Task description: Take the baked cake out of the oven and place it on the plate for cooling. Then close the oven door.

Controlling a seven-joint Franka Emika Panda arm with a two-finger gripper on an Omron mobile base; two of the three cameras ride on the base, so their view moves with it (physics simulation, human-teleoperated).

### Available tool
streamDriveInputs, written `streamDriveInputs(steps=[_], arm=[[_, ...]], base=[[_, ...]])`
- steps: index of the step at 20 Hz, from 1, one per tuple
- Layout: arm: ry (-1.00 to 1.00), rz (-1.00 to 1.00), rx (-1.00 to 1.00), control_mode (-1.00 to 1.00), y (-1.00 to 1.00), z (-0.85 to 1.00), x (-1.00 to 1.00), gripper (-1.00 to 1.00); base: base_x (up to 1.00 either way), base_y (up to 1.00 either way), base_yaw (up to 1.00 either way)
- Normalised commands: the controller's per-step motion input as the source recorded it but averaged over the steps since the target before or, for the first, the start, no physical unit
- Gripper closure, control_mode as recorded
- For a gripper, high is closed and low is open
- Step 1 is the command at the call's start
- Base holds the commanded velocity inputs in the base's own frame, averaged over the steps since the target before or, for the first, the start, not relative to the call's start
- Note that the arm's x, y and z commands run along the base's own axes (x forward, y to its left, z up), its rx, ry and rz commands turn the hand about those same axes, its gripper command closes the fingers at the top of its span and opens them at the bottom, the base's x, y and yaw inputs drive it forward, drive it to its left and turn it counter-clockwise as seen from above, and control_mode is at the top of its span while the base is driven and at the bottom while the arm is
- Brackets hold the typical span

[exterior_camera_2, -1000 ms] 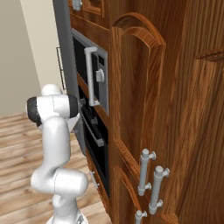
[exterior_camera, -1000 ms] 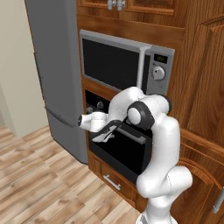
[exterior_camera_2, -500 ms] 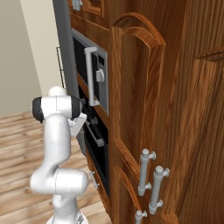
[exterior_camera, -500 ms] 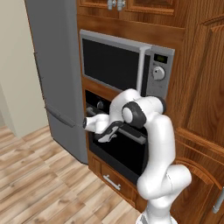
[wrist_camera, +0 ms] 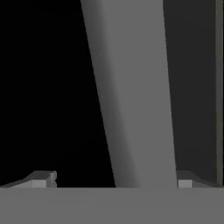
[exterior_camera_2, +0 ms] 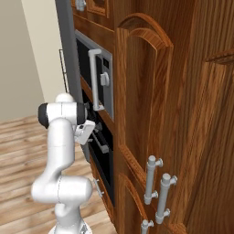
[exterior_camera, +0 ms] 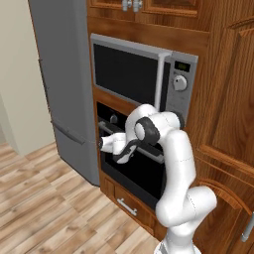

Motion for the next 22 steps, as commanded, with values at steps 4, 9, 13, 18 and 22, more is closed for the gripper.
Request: streamDriveInputs(steps=[4,9,13,18,22], arm=[[0.05,0.06,0.00,-1.00,-0.02,-0.44,0.37,-1.00],[0.11,0.05,0.00,-1.00,0.00,-0.45,0.20,1.00],[0.20,0.07,0.01,-1.00,0.11,-0.50,0.00,1.00],[0.17,0.09,0.00,-1.00,0.55,-0.66,-0.11,1.00],[0.12,0.08,0.00,-1.00,0.89,-0.75,-0.30,1.00]], base=[[0.00,0.00,0.00],[0.00,0.00,0.00],[0.00,0.00,0.00],[0.00,0.00,0.00],[0.00,0.00,0.00]])
